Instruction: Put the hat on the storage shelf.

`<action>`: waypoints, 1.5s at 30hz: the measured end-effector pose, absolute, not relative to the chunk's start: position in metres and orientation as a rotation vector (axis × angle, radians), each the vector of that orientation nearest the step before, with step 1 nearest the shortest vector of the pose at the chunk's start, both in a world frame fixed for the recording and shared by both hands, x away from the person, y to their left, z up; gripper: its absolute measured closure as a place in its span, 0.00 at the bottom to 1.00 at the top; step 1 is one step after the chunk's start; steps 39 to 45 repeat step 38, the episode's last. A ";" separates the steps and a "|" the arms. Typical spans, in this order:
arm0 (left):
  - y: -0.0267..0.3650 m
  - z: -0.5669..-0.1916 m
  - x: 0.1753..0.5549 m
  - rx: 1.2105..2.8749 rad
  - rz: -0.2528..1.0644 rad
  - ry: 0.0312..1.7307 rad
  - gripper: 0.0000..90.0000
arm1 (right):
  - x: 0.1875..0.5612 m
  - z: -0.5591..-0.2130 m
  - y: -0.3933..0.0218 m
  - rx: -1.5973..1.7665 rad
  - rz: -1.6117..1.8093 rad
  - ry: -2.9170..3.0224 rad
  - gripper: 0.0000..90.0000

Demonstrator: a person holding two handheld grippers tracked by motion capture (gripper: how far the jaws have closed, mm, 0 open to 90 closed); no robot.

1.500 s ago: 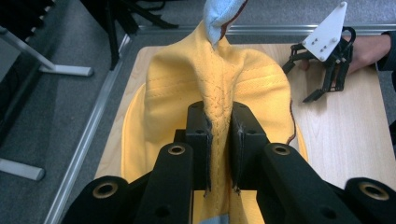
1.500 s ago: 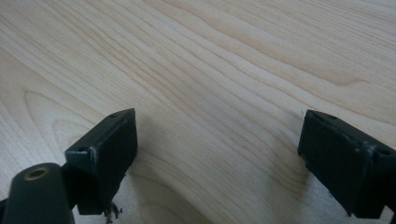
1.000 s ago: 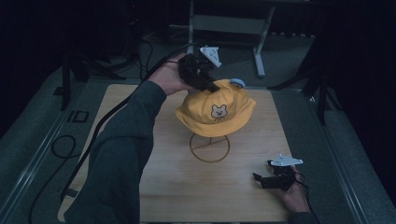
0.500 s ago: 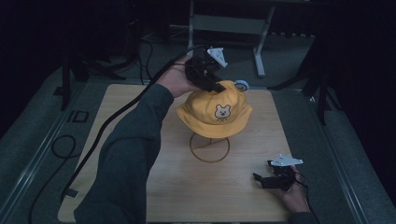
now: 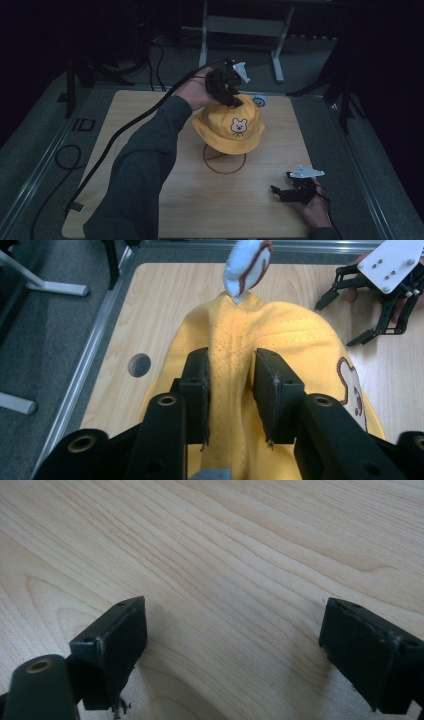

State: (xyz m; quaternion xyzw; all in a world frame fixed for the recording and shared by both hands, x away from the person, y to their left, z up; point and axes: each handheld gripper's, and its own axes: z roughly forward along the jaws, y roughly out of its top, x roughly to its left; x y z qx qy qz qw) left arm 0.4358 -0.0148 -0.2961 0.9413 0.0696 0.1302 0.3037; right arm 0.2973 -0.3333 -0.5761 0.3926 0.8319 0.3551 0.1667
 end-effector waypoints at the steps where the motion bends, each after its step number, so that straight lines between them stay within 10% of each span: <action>1: -0.015 -0.297 0.436 2.491 0.340 0.196 0.72 | 0.297 -0.576 -0.333 1.117 1.011 2.368 0.13; 10: -0.008 -0.296 0.436 2.494 0.352 0.231 0.61 | 0.297 -0.576 -0.333 1.118 1.011 2.368 0.13; 24: 0.012 -0.300 0.427 2.521 0.338 0.194 0.83 | 0.297 -0.576 -0.333 1.118 1.011 2.368 0.13; 34: 0.027 -0.296 0.429 2.426 0.354 0.284 0.42 | 0.297 -0.576 -0.333 1.117 1.011 2.368 0.13; 45: 0.039 -0.289 0.429 2.381 0.381 0.318 0.38 | 0.297 -0.576 -0.333 1.117 1.011 2.368 0.13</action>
